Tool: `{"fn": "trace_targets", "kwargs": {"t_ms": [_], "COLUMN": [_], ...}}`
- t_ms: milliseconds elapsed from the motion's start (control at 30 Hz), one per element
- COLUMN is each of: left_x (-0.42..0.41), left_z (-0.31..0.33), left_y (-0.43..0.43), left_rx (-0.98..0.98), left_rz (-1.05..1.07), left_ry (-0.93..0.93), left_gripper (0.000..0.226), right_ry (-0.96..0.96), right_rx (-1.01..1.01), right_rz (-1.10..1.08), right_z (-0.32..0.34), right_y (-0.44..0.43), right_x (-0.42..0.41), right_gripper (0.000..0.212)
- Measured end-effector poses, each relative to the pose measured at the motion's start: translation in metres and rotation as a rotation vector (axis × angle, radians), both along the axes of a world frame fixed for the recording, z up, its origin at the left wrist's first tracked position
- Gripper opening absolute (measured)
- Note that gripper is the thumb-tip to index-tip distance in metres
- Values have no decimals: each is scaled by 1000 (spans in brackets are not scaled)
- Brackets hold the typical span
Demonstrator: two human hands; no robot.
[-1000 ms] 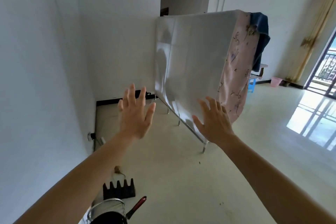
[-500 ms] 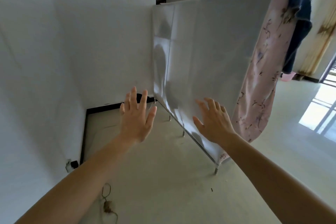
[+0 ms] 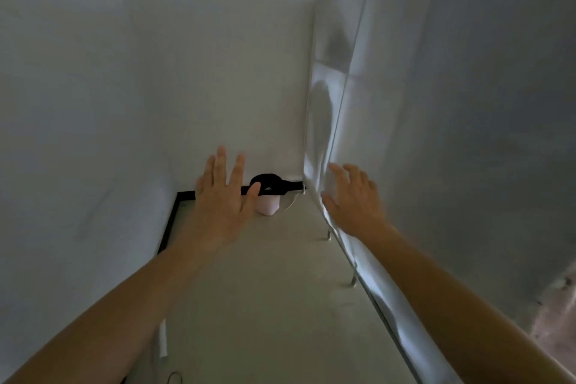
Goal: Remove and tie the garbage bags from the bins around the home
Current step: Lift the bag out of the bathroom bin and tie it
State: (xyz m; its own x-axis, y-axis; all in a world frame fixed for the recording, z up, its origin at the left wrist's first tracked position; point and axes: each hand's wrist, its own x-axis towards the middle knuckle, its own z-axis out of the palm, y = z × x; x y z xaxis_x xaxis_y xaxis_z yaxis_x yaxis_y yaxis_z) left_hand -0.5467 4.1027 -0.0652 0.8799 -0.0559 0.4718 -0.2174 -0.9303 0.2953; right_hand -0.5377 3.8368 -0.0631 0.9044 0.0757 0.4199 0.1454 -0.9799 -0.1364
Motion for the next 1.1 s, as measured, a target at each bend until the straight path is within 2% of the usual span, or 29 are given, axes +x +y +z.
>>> {"fn": "trace_targets", "kwargs": {"t_ms": [233,400,567,733,1100], "left_x": [200,359,497,633,928], "left_z": [-38,-29,-9,-30,-52], "left_y": [40,69,72,67,41], "left_rx": [-8,38,56,124,179], "left_rz": [82,89,68,41,67], "left_ry": [80,161,175,180,261], "left_gripper": [80,81,75,81,74], "right_ry": [14,51,62,72,129], "right_rx": [13,24,45,55,150], "right_rz": [116,92,53,36,48], "right_z": [-35,-27,-17,-39,-64], "right_y": [47,73,70,59,37], "right_x": [227,387,514,642,946], "right_gripper": [62,65,64,65,70]}}
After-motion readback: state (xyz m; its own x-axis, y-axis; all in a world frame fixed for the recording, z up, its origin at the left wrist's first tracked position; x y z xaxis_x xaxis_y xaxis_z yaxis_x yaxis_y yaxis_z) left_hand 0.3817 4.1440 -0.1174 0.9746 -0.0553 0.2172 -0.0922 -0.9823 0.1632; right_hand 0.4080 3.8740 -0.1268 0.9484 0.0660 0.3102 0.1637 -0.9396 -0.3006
